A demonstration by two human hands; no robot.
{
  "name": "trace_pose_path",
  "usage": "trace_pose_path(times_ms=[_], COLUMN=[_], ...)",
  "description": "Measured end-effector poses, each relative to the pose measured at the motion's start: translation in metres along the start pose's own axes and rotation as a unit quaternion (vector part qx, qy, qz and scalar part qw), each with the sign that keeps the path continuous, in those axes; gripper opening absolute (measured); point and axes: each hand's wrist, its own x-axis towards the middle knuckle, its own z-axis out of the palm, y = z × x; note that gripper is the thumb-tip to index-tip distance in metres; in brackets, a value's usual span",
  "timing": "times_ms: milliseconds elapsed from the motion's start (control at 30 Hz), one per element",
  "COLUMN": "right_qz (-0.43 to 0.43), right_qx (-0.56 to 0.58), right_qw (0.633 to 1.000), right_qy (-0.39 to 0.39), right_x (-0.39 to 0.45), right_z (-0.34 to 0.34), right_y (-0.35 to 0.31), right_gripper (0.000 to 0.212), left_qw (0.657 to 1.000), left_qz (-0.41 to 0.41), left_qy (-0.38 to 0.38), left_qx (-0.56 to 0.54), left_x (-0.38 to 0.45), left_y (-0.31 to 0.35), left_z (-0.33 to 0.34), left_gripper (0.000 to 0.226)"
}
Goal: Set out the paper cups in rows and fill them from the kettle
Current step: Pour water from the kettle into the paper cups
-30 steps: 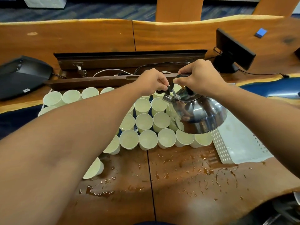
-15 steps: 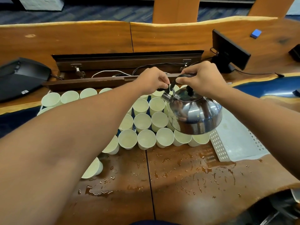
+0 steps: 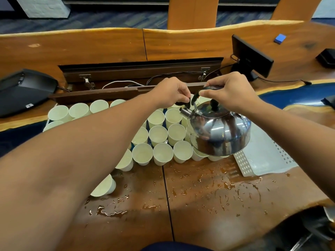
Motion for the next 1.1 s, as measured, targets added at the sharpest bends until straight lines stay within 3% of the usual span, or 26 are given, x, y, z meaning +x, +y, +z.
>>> trace_pose_path(times_ms=[467,1100], right_qz=[-0.010,0.001], right_qx=[-0.038,-0.101], right_qw=[0.998,0.992], right_qy=[-0.054,-0.073], right_x=[-0.017,-0.009], right_z=[0.009,0.022], right_y=[-0.001,-0.006], right_gripper=[0.019,0.036], left_qw=[0.999,0.997], left_qz=[-0.018,-0.058], left_qy=[-0.011,-0.002], left_qx=[-0.025,-0.050], left_x=[-0.022,-0.028], left_y=[-0.004,-0.009], left_z=[0.021,0.032], left_gripper=[0.012,0.016])
